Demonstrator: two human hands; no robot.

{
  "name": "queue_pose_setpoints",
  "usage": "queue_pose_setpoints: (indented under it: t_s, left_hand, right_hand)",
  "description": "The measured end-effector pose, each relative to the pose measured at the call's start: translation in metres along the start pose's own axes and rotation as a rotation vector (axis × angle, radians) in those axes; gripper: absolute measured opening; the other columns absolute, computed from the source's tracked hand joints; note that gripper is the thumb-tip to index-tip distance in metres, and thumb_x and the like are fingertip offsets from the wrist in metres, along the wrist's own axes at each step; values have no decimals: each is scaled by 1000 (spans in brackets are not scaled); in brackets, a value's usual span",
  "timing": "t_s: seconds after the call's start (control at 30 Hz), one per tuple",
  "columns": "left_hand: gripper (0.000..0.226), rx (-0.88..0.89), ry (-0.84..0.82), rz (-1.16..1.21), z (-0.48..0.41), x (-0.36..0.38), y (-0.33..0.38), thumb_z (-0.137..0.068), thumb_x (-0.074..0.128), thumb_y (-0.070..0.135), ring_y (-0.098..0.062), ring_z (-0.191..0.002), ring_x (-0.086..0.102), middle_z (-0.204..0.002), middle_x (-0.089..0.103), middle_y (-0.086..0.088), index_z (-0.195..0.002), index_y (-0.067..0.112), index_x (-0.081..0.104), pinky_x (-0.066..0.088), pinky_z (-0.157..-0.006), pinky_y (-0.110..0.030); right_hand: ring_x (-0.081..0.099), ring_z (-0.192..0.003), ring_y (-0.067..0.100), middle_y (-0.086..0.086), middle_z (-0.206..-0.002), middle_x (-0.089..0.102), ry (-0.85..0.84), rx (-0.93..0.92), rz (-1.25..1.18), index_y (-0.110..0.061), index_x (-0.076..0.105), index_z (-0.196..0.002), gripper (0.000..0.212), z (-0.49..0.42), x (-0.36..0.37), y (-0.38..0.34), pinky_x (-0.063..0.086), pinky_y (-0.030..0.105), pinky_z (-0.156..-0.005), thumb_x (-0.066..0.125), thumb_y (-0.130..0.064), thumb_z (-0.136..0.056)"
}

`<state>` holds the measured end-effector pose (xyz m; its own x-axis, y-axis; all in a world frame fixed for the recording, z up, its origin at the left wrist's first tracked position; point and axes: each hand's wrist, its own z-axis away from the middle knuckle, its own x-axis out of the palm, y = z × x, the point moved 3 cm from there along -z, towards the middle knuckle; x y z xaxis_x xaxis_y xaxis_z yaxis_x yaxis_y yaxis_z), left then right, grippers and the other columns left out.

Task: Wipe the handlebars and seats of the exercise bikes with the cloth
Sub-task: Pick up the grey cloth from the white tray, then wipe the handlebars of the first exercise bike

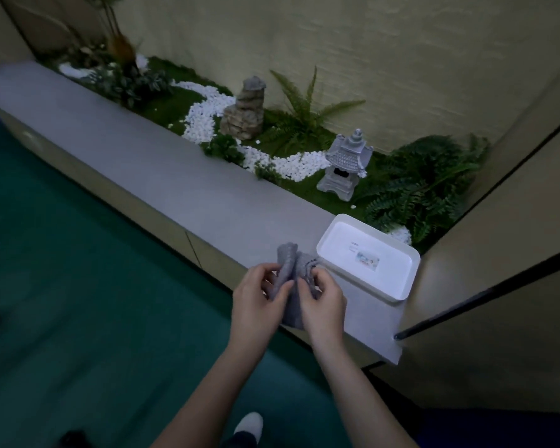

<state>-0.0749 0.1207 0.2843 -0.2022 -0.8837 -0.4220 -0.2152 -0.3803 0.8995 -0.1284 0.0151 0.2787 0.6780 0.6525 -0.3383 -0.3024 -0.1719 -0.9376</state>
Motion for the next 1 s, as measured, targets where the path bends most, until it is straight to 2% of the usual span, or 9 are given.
queue_pose_setpoints:
  t_s: [0.13,0.23,0.3,0.37,0.53,0.7,0.8,0.9,1.0]
  left_hand:
    - [39,-77,-71,113,41,12,10,-74,78,12,0,-73,58,-86,65,10,-107,26,62,44,-63,-6]
    - [51,-85,-108,138,69,20,15,-74,78,8,0,-75,60,-91,65,12,-116,29,57,47,-66,-8]
    - [55,-88,-115,148,85,24,16,-74,78,7,0,-75,61,-91,65,11,-119,30,56,48,-68,-9]
    - [54,-100,-93,167,99,22,15,-74,78,5,-2,-75,62,-92,66,10,-120,25,57,48,-69,-10]
    - [43,-133,79,1,132,-5,3,-76,78,13,2,-83,59,-98,66,13,-115,21,63,48,-76,-14]
    - [36,-187,109,-293,169,-44,-16,-85,69,24,-6,-93,56,-111,60,8,-120,18,61,43,-85,-19]
    - [40,-266,110,-418,196,-70,-29,-89,65,30,-10,-106,55,-121,56,6,-126,17,57,44,-95,-27]
    - [43,-344,114,-540,227,-96,-40,-91,61,34,-17,-119,52,-129,54,3,-129,16,54,41,-100,-33]
    - [44,-419,128,-613,259,-116,-50,-92,59,36,-19,-122,50,-131,54,3,-130,16,54,41,-100,-33]
  right_hand:
    - [55,-75,24,24,-84,62,-140,123,-200,2,54,-81,19,14,-22,12,48,40,-71,52,-11,-94]
    - [62,-80,32,24,-89,66,-228,194,-289,1,60,-88,28,25,-40,23,53,50,-75,54,-25,-95]
    - [65,-81,33,17,-84,69,-257,175,-271,-1,61,-86,26,32,-50,28,53,48,-73,60,-27,-92]
    - [63,-74,27,11,-76,67,-261,140,-245,-4,59,-78,21,37,-57,32,50,41,-68,63,-21,-90]
    - [65,-92,34,19,-94,67,-359,114,-163,-5,59,-88,13,48,-57,40,53,47,-81,56,-16,-94]
    - [60,-87,19,7,-97,62,-500,7,-60,-14,54,-98,8,66,-39,32,50,33,-73,47,-17,-98]
    - [58,-81,13,3,-93,60,-602,-18,-21,-19,51,-97,9,83,-24,30,47,28,-63,43,-23,-100]
    - [60,-80,14,2,-92,62,-714,-49,15,-20,50,-97,15,105,-9,28,49,31,-66,44,-33,-99]
    - [64,-81,15,1,-91,64,-827,-104,49,-23,53,-92,17,130,6,26,52,33,-69,51,-39,-95]
